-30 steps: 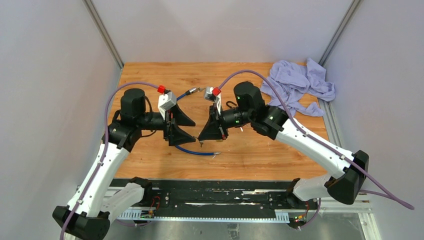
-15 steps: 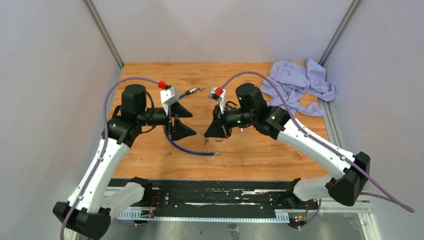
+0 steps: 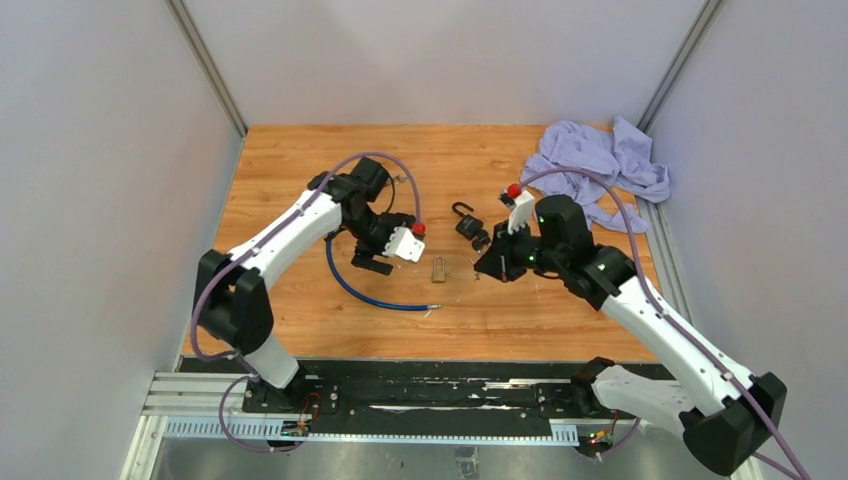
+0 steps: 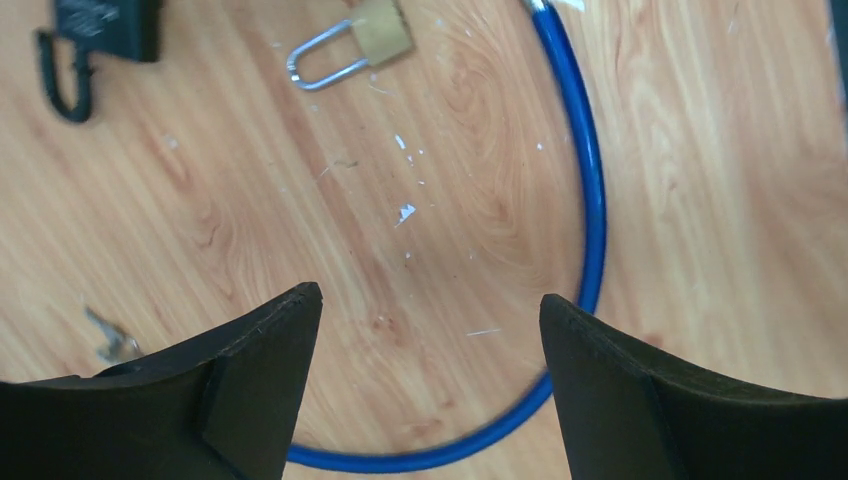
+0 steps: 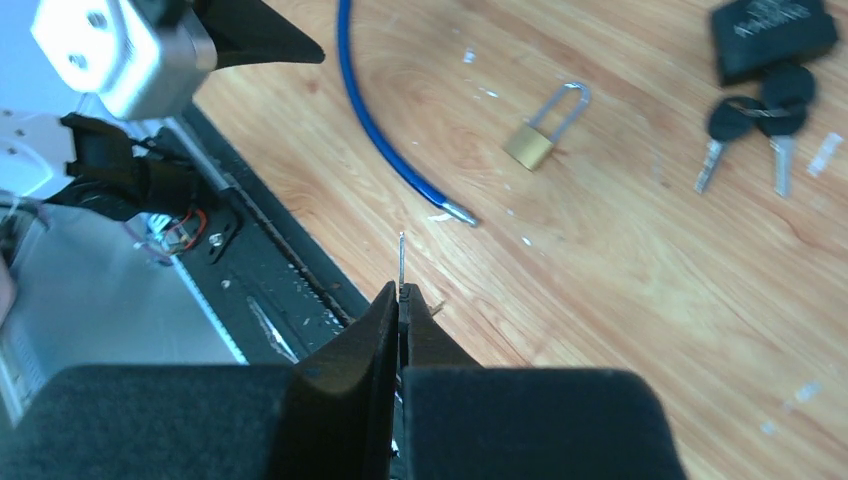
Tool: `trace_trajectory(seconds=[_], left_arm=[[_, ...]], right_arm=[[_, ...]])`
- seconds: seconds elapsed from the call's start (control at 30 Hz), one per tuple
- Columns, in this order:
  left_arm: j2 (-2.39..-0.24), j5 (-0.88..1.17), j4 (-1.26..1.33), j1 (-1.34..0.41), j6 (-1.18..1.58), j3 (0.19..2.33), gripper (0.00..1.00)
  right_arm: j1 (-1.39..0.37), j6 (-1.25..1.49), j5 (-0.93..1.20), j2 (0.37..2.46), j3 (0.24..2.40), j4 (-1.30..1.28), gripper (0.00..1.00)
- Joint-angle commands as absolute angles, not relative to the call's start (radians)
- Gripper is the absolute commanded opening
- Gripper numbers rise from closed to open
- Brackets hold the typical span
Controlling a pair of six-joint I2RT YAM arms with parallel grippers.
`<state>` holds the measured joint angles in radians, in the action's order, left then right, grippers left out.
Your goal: Unlock with the key
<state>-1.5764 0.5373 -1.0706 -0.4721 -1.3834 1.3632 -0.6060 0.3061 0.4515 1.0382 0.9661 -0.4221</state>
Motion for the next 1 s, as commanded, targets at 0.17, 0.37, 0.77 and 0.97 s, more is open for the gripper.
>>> trace_trajectory(seconds=[0.17,0.37,0.77,0.97], left_arm=[[-1.778,0.408,-0.949,-0.583,-1.805,1.422,0.78],[-1.896,0.367,-0.944,-0.636,-1.953,1.444,0.71],[-2.074,0.298,-0.939,-0.69,-2.055,1.551,0.57],[-2.09,0.295,-0.917,-0.701,-2.085,1.539,0.54]], right_arm=[[-0.532,0.342,0.264,0.925,0.882,-0.515,0.01],[-0.481,0.35,0.249,0.912,0.88,-0.535,0.0],[-0.457,0.353,0.23,0.885,0.912,-0.611,0.01],[-0.457,0.353,0.229,0.896,0.932,-0.633,0.0]])
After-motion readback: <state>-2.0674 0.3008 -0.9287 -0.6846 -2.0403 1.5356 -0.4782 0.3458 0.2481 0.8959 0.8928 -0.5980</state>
